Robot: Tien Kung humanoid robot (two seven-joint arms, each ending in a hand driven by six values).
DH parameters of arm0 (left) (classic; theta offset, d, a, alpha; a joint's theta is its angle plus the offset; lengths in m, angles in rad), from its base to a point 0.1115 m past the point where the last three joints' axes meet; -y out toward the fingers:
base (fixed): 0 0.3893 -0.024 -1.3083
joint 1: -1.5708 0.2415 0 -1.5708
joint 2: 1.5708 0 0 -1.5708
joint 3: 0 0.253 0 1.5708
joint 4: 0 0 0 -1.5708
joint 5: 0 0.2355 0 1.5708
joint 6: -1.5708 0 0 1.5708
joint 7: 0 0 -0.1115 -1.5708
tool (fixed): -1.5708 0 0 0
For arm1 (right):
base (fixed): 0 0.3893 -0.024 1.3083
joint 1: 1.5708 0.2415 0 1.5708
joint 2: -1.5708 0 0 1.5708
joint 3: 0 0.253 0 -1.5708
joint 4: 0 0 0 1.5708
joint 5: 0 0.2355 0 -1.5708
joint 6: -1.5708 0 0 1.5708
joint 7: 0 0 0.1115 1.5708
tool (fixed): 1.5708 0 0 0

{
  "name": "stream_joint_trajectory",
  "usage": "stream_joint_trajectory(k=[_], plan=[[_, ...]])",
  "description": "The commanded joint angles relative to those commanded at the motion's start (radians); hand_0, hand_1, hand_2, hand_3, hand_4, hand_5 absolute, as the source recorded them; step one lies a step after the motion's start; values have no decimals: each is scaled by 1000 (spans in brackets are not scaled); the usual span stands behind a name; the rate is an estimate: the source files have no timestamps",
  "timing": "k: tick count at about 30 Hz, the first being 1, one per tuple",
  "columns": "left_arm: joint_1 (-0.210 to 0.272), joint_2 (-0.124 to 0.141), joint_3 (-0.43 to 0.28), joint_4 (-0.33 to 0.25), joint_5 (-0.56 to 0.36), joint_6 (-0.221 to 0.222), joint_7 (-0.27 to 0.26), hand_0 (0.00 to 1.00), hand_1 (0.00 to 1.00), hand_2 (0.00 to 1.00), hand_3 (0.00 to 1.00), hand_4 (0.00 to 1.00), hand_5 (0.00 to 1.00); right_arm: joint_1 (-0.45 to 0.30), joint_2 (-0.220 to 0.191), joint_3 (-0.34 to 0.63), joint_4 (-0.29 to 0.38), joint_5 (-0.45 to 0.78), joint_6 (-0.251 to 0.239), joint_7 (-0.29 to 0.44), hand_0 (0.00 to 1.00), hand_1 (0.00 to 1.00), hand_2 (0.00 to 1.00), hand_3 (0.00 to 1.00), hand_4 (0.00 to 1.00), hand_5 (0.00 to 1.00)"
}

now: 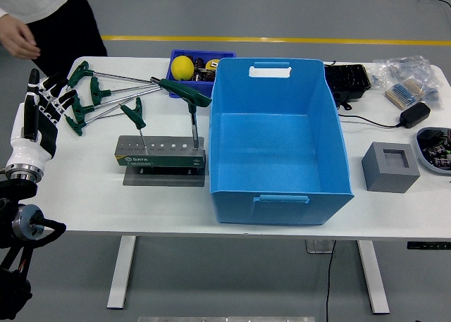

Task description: Lift tool from toolbox,place it in box,lift tool from toolbox,place it in box

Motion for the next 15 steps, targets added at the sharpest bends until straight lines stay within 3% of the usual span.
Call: stream_joint_trajectory(k=[15], plan=[[0, 2, 6, -1, 8, 6, -5, 794, 737, 807, 794, 925, 875, -4, 2, 2, 0, -5, 0, -2, 704, 706, 762, 609, 840, 725]])
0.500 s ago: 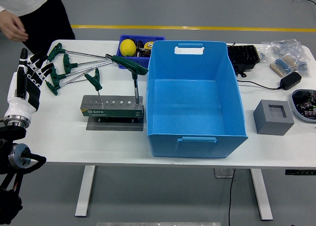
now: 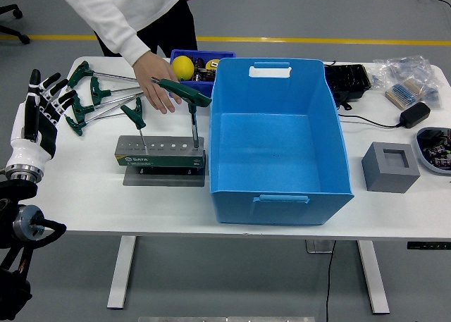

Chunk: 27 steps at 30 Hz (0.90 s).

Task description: Lift tool from toolbox,place it in box,lift tool from toolbox,place it in box

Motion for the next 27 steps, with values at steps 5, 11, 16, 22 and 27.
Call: stream_joint_trajectory(k=[5, 11, 16, 22, 27], plan=[[-1, -1, -2, 0, 1, 3, -1, 792, 736, 807, 794, 924, 870, 0, -1, -1, 0, 0, 1, -1, 704, 706, 761, 609, 840, 725], [-1, -2, -5, -1, 4, 14, -1, 791, 735, 805, 794, 925, 864, 1, -1, 0, 0, -1, 1, -1, 705, 706, 761, 608, 840, 726], [-2, -3, -5, -1, 16, 38, 2, 789, 733, 805, 794, 923, 859, 2, 0, 0, 0, -1, 1, -2, 705, 706, 761, 608, 840, 726], [-8, 3, -5, -11, 89, 69, 3, 789, 733, 804, 794, 922, 843, 4, -2, -4, 0, 5, 1, 1, 705, 706, 762, 609, 840, 726], [-28, 19, -2, -47, 290, 134, 19, 839, 793, 865, 803, 904, 740, 5, -3, -7, 0, 10, 2, 3, 705, 706, 761, 609, 840, 726]])
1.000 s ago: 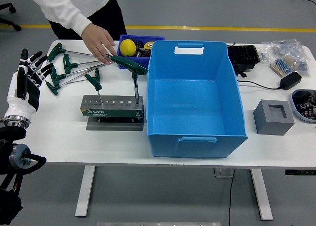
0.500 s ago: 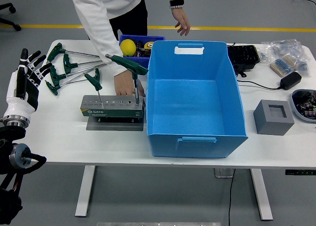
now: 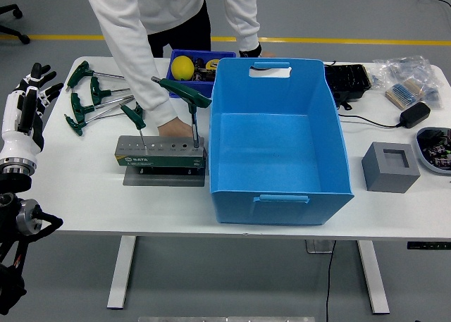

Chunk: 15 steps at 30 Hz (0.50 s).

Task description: Lift tool from toolbox,place it in box,lift tool from toolbox,place it in box

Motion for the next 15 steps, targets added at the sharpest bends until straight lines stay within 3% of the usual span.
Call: stream_joint_trajectory(k=[4, 5, 7, 10, 11, 15], plan=[[-25, 23, 23, -26, 162, 0, 11, 839, 793, 865, 803, 904, 740, 0, 0, 1, 0, -1, 0, -1, 705, 706, 761, 609, 840, 726], [-33, 30, 32, -31, 208, -3, 13, 900, 888, 942, 836, 946, 617, 0, 0, 1, 0, -1, 0, -1, 705, 706, 761, 608, 840, 726], [-54, 53, 62, -42, 292, -19, 18, 900, 888, 942, 836, 946, 617, 0, -1, 1, 0, -1, 0, -1, 705, 706, 761, 608, 840, 726], [-110, 103, 133, -53, 422, -61, 31, 900, 888, 942, 836, 946, 617, 1, -1, 3, 0, -2, 0, -2, 705, 706, 761, 608, 840, 726], [-126, 116, 154, -53, 461, -71, 35, 978, 962, 998, 870, 998, 529, 1, -1, 4, 0, -3, 0, -3, 704, 705, 761, 609, 840, 725], [-225, 177, 271, -52, 630, -139, 69, 978, 962, 998, 870, 998, 529, 2, -3, 7, 0, -13, 0, -5, 704, 705, 761, 609, 840, 725]])
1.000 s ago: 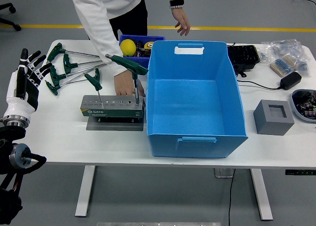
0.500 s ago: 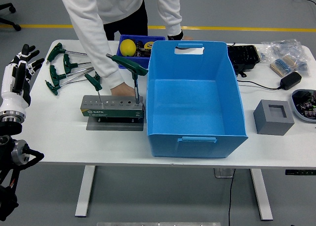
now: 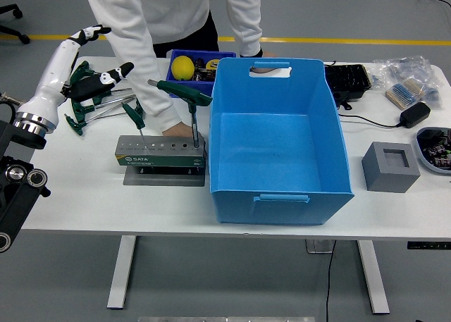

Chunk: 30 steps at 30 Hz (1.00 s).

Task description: Lift tool from toolbox,place it in box,lift tool from toolbox,place it in box

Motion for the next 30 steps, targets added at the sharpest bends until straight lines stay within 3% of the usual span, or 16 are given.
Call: stream_joint_trajectory(k=[2, 5, 15, 19, 20, 25, 26, 30], plan=[[-47, 20, 55, 2, 85, -35, 20, 998, 978, 998, 887, 998, 479, 1, -1, 1, 0, -2, 0, 0, 704, 705, 761, 609, 840, 725], [-108, 34, 131, 7, 185, -86, 50, 998, 978, 998, 887, 998, 479, 1, -2, -2, 0, 3, 0, 1, 704, 705, 761, 609, 840, 725], [-250, 26, 311, 51, 221, -199, 81, 998, 987, 998, 903, 998, 462, 3, -4, 1, 0, -2, -1, -1, 703, 705, 762, 609, 841, 725], [-286, 12, 349, 85, 209, -212, 86, 998, 987, 998, 903, 998, 462, 4, -4, 4, 0, -6, -1, -2, 703, 705, 762, 609, 841, 725], [-298, 5, 363, 100, 209, -214, 88, 957, 917, 923, 878, 998, 467, 4, -4, 6, 0, -10, -1, -3, 703, 705, 761, 610, 842, 725], [-345, -17, 418, 165, 212, -223, 99, 957, 917, 923, 878, 998, 467, 5, -5, 12, 1, -22, -1, -6, 703, 705, 761, 610, 842, 725], [-353, -20, 428, 176, 215, -224, 101, 912, 854, 801, 808, 998, 486, 5, -5, 13, 1, -24, -1, -6, 703, 706, 762, 609, 842, 726], [-382, -32, 468, 217, 232, -228, 112, 912, 854, 801, 808, 998, 486, 6, -6, 14, 1, -25, -1, -6, 703, 706, 762, 609, 842, 726]])
